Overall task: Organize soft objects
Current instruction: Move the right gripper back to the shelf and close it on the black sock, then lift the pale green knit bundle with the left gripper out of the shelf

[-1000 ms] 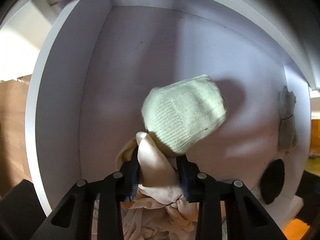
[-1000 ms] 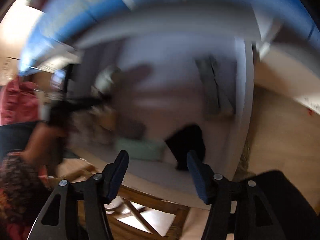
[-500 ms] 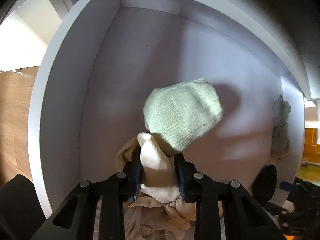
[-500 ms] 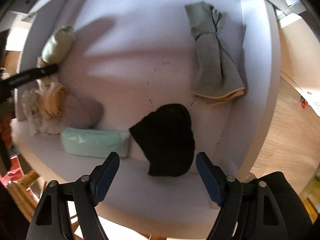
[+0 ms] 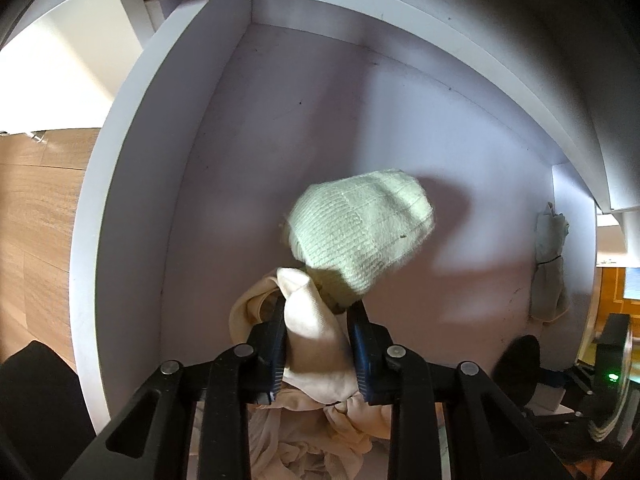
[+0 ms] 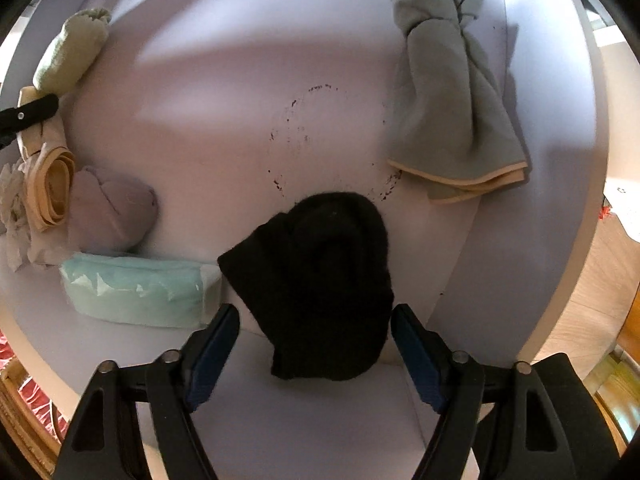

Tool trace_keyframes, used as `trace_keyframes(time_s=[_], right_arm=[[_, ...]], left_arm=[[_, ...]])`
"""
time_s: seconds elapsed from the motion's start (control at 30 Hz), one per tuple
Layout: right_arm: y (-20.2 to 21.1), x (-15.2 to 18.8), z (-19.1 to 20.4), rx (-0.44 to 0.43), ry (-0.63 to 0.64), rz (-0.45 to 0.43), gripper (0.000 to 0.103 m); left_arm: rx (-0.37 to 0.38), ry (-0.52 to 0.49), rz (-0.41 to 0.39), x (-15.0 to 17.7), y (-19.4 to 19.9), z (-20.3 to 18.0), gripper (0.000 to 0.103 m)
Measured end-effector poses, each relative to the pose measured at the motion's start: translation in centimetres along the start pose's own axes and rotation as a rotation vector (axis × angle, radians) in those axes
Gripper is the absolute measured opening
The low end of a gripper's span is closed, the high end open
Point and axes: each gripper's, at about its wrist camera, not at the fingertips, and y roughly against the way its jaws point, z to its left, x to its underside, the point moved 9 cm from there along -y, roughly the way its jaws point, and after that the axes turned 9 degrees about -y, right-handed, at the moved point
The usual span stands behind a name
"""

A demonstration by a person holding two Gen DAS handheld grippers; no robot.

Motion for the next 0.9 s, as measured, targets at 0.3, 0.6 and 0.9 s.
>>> trace_keyframes(time_s=[0.3,0.6,0.9], right_arm=[[1.1,-0.6,0.0,-0.032,-0.008,-0.062,0.047],[1.6,-0.6,0.2,-0.058,-0.044,-0.051,0.046],[1.7,-0.7,-1.0,-0.091,-0.083,-0.044,0.046]], left_arm=[[0.021,0.006,-0.031,0.4,1.4,0.4,0.025],[-0.029,-0.052,-0.043,0.9,2.8,0.4,0.03],[-0.206,-0.219,-0.137,-0.6,4.8,-0.3,0.089]])
